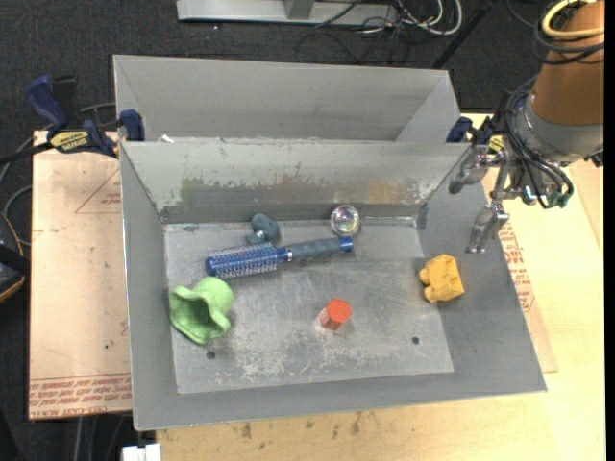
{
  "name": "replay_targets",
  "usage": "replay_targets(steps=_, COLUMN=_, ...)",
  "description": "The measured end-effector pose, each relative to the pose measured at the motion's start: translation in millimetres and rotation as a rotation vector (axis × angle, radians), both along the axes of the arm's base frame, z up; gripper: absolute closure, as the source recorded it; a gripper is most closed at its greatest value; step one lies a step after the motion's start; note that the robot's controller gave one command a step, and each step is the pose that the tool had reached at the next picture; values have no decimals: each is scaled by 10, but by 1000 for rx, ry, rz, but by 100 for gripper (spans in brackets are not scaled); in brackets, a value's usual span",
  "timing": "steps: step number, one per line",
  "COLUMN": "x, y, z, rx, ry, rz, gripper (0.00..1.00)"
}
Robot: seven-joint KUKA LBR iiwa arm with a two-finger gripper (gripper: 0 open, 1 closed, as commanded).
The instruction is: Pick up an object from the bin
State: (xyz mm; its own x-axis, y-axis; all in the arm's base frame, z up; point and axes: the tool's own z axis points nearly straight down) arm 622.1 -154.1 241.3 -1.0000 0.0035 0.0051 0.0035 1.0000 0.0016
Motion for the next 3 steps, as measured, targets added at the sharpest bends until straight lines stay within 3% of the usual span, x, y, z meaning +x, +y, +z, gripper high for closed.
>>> replay_targets(steps=1, x=291, y=478, z=-943, rx=3, ry=-1, rz=120, gripper=0)
replay_targets(steps=2, x=295, y=825, z=-1131, rx=2, ry=-5, rz=69, gripper=0)
replay_targets(steps=3, x=355, y=1470, z=-1662, rx=-4, ry=-9, rz=-11, gripper=0)
